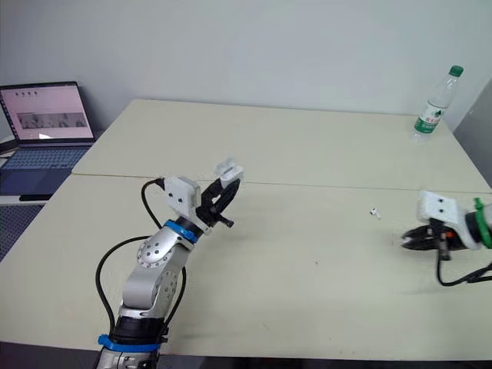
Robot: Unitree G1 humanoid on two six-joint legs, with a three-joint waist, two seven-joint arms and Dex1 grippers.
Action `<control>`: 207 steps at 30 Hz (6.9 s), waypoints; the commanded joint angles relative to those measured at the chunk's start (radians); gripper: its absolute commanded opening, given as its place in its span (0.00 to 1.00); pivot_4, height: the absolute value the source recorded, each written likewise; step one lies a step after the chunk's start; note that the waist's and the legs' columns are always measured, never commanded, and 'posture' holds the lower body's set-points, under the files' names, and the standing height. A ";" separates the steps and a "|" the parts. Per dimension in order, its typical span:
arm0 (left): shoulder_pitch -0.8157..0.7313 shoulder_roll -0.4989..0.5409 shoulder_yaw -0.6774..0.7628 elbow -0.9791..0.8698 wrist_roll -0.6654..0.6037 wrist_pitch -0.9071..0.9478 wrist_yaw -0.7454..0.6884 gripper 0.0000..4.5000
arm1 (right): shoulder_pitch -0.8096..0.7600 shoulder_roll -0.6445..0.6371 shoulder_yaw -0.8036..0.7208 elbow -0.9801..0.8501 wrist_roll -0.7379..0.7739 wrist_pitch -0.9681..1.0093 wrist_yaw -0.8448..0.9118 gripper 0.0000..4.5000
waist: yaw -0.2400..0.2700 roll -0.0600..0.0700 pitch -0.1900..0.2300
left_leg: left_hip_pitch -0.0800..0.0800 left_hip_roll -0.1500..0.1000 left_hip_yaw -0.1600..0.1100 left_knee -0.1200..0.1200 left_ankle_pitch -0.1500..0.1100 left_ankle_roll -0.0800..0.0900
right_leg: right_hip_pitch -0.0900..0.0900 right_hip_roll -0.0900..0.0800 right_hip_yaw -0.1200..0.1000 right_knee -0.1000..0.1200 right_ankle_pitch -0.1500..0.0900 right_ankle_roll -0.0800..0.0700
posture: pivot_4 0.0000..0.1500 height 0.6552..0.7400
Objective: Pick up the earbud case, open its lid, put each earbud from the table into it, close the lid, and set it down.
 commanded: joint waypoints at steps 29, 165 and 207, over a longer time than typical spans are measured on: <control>0.016 -0.024 -0.035 -0.087 0.012 -0.014 0.028 0.17 | -0.075 0.008 0.089 0.524 -0.303 -0.548 -0.164 0.53 | -0.001 0.003 0.000 | 0.006 -0.001 0.010 0.000 0.000 0.000 | 0.001 -0.001 0.014 0.002 0.001 0.002 | 1.00 1.00; -0.166 -0.079 -0.088 0.036 0.106 -0.157 0.079 0.17 | -0.204 1.120 -0.107 -0.719 0.552 0.803 -1.220 0.09 | 0.000 0.002 0.000 | -0.007 -0.003 0.003 0.001 -0.003 0.005 | -0.006 -0.005 0.000 -0.001 0.003 0.005 | 1.00 1.00; -0.035 -0.018 -0.030 -0.028 0.054 -0.108 0.052 0.17 | -0.255 0.371 -0.136 -0.237 0.316 0.648 -0.698 0.98 | 0.004 0.001 0.001 | -0.008 -0.003 0.003 -0.001 -0.004 0.005 | -0.004 -0.006 0.000 -0.008 0.003 0.005 | 1.00 1.00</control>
